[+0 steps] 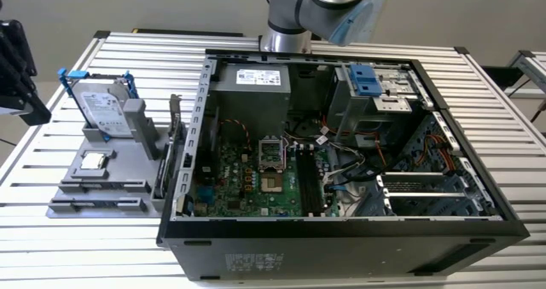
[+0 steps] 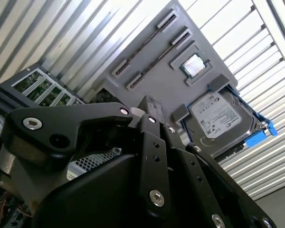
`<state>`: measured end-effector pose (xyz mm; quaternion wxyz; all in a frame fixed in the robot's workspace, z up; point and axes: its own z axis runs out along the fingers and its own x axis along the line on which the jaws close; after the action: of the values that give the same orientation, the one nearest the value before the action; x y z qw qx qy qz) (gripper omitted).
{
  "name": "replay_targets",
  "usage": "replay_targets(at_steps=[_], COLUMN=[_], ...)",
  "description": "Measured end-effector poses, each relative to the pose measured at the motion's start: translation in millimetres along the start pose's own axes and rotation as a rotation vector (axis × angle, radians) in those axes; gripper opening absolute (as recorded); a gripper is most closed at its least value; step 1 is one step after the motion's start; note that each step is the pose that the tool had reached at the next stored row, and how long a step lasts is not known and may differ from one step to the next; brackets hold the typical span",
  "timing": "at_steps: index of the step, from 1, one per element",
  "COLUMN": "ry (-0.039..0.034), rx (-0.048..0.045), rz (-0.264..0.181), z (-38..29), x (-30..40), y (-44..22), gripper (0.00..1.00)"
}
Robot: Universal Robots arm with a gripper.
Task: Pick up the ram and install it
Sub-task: 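Pick up the ram and move it above insertion slot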
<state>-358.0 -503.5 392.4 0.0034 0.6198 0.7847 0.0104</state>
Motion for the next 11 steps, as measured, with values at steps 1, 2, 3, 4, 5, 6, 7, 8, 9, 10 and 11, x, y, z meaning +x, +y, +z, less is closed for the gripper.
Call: replay_targets(at_steps=[1,2,3,4,5,6,7,8,9,10,11], ry=[0.0,-0.0001,-0.0001,-0.0001,-0.0001,-0.0002,-0.0003,-0.0003,-0.0004,-0.0004,-0.0004], rx=[0.0008,0.0015,0.0023,0.0032,0.0039,0.0046,0.0055,0.0062,0.007,0.0076,0.0083], rz=[0.011,0.022,0.034,0.046,0.057,0.068,0.081,0.092,0.104,0.116,0.128], z=[0.0,0.0,0.0,0.0,0.0,0.0,0.0,0.0,0.0,0.0,0.0], x=[0.0,0.0,0.0,-0.1,0.0,-0.1,-0.1,-0.1,-0.1,-0.1,-0.1], y=[0.0,0.0,0.0,0.0,0.0,0.0,0.0,0.0,0.0,0.0,0.0], gripper=[0.0,0.0,0.0,0.0,0.0,0.0,0.0,0.0,0.0,0.0,0.0])
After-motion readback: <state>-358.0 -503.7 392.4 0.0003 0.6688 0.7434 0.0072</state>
